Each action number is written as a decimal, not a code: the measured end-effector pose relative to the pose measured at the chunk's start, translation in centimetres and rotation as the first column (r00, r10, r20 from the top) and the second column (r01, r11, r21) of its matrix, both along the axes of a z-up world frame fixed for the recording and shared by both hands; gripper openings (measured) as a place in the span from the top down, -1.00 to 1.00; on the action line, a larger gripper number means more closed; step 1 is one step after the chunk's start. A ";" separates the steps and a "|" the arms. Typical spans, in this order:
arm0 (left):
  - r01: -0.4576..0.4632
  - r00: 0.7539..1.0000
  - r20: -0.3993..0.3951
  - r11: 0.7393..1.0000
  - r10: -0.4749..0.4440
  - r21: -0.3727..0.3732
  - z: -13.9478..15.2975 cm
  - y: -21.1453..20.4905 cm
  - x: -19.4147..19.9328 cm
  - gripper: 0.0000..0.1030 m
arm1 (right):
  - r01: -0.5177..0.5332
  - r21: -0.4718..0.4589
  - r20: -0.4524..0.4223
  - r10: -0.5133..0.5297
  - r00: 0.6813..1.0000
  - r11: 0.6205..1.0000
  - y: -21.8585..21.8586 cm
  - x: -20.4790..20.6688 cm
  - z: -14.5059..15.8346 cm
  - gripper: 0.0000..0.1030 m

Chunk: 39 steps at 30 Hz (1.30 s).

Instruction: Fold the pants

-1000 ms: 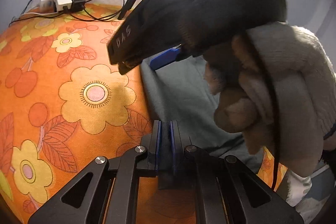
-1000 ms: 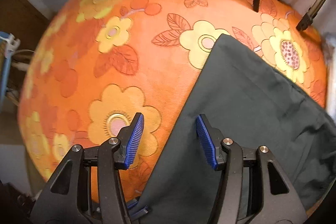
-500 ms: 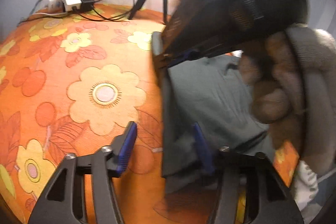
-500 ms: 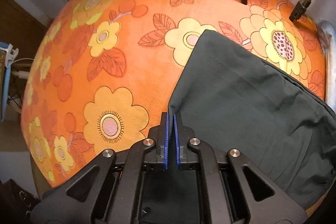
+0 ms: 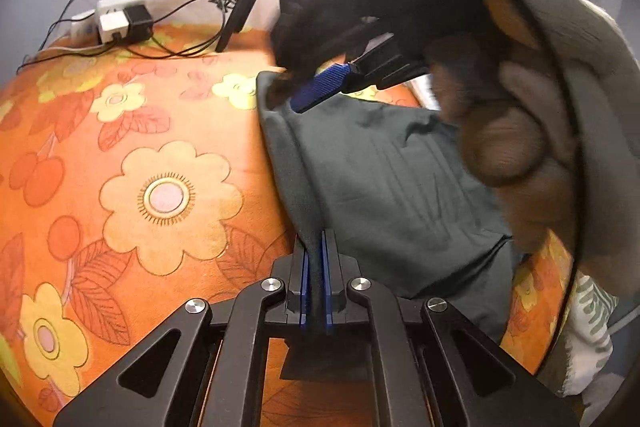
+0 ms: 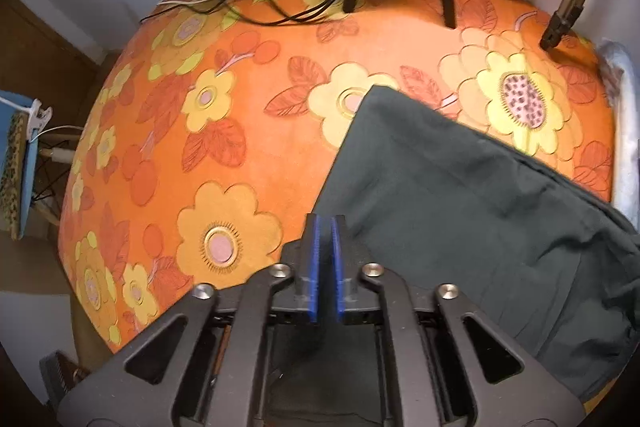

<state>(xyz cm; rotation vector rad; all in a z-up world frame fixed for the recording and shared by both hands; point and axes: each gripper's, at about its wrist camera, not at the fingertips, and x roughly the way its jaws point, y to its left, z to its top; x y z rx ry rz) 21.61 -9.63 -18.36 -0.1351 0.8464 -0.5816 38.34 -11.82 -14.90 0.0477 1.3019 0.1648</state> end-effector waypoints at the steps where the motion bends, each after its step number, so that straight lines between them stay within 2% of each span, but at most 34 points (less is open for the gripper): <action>1: 0.002 1.000 0.004 1.000 -0.002 0.000 0.1 -0.1 -0.1 0.92 | -0.002 -0.007 0.005 0.002 1.000 1.000 0.1 0.2 0.1 0.31; 2: 0.005 1.000 0.007 1.000 -0.005 -0.002 0.2 -0.2 -0.2 0.92 | -0.011 -0.016 0.008 0.011 1.000 1.000 0.3 0.4 0.1 0.09; 3: 0.008 1.000 0.009 1.000 -0.008 -0.004 0.3 -0.4 -0.3 0.92 | -0.035 -0.033 0.002 0.035 0.999 0.999 0.8 0.6 0.1 0.05; 7: 0.026 0.999 0.029 1.000 -0.026 -0.010 0.9 -0.9 -0.9 0.92 | -0.093 -0.142 -0.034 0.089 0.995 0.986 2.6 1.0 -1.3 0.05; 10: 0.043 0.998 0.049 0.999 -0.043 -0.002 1.3 -1.4 -1.3 0.92 | -0.097 -0.194 -0.067 0.085 0.994 0.976 3.0 1.3 -2.6 0.06; 11: 0.045 0.997 0.055 0.999 -0.045 0.002 1.4 -1.5 -1.4 0.92 | -0.091 -0.208 -0.067 0.079 0.995 0.974 3.0 1.3 -2.8 0.27; 12: 0.047 0.997 0.062 0.999 -0.047 0.007 1.6 -1.6 -1.6 0.92 | -0.086 -0.211 -0.066 0.073 0.995 0.974 2.8 1.3 -2.9 0.68; 13: 0.048 0.996 0.069 0.999 -0.048 0.012 1.7 -1.6 -1.7 0.92 | -0.084 -0.204 -0.070 0.071 0.995 0.975 2.7 1.3 -3.0 0.82; 15: 0.047 0.996 0.071 0.999 -0.049 0.027 1.8 -1.8 -1.7 0.92 | -0.067 -0.159 -0.067 0.057 0.996 0.985 1.8 1.2 -2.8 0.89; 16: 0.040 0.997 0.059 0.999 -0.042 0.035 1.6 -1.8 -1.6 0.92 | -0.055 -0.138 -0.054 0.048 0.997 0.989 1.2 1.1 -2.3 0.90; 20: -0.002 0.999 0.043 0.997 -0.001 0.077 1.1 -2.1 -1.4 0.57 | 0.028 -0.042 -0.027 -0.029 0.999 0.999 -1.5 1.1 -0.7 0.93; 23: -0.017 0.999 0.039 0.994 0.013 0.103 0.7 -2.4 -0.9 0.55 | 0.048 -0.019 0.000 -0.048 0.999 0.999 -2.5 0.7 0.5 0.93; 26: -0.049 0.999 0.030 0.991 0.046 0.125 0.3 -2.3 0.0 0.55 | 0.055 -0.003 0.014 -0.055 0.998 0.999 -3.1 0.4 1.2 0.93; 28: -0.046 0.999 0.014 0.994 0.045 0.103 0.1 -2.0 0.6 0.55 | 0.054 0.009 0.020 -0.054 0.998 0.999 -3.2 0.2 1.4 0.93; 31: -0.033 0.999 0.018 0.997 0.032 0.075 0.6 -1.7 0.8 0.90 | 0.058 0.027 0.030 -0.059 0.998 0.998 -3.5 0.1 1.6 0.93; 39: 0.068 0.989 0.131 0.997 -0.070 0.021 5.7 -4.1 -2.3 0.92 | 0.047 0.131 0.080 -0.058 0.995 0.990 -5.6 -1.1 4.2 0.94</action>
